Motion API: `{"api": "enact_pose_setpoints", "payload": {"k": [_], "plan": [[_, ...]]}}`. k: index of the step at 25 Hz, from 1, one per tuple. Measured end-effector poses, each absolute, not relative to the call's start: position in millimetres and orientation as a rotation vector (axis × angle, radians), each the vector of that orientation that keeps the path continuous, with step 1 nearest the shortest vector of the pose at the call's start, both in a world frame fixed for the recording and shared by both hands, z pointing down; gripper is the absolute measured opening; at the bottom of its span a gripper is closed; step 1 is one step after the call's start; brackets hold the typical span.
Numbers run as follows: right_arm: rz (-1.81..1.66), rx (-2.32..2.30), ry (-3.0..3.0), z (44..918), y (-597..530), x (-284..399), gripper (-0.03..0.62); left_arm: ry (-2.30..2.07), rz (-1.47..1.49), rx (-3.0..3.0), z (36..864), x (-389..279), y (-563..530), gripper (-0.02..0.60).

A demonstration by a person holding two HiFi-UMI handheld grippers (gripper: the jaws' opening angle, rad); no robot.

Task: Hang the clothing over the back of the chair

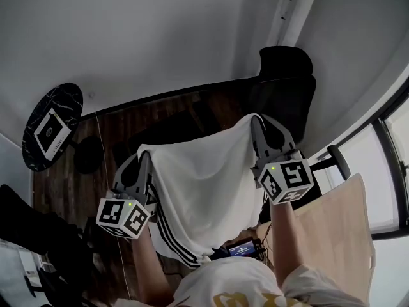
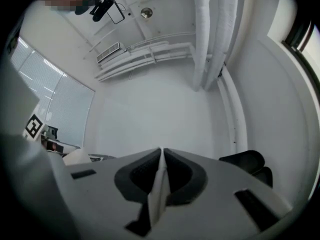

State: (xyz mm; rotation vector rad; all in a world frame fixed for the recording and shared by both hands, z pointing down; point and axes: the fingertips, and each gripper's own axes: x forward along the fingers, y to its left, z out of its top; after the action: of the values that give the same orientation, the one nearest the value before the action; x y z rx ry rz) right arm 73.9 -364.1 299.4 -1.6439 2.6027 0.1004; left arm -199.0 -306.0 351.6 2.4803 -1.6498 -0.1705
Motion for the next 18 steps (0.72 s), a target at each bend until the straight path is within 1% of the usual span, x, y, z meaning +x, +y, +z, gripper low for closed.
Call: {"api": "enact_pose_setpoints", "payload": {"k": [7,16,18], "plan": [[0.148,-1.572,2.779,344.0,-396.6,50.6,0.017,-1.604,-0.04,2.422,401.5,-190.3,-337.0,0.031],[0.04,-1.489,2.935,402.9,-425.4,40.2,0.017,-1.564,0.085,2.359,449.4,-187.4,-360.0,0.031],[0.069,-1.467,2.992,414.6,-426.9,34.0,0.017,-1.556,0.114,2.34,462.8,-188.5,-361.2,0.031]]}}
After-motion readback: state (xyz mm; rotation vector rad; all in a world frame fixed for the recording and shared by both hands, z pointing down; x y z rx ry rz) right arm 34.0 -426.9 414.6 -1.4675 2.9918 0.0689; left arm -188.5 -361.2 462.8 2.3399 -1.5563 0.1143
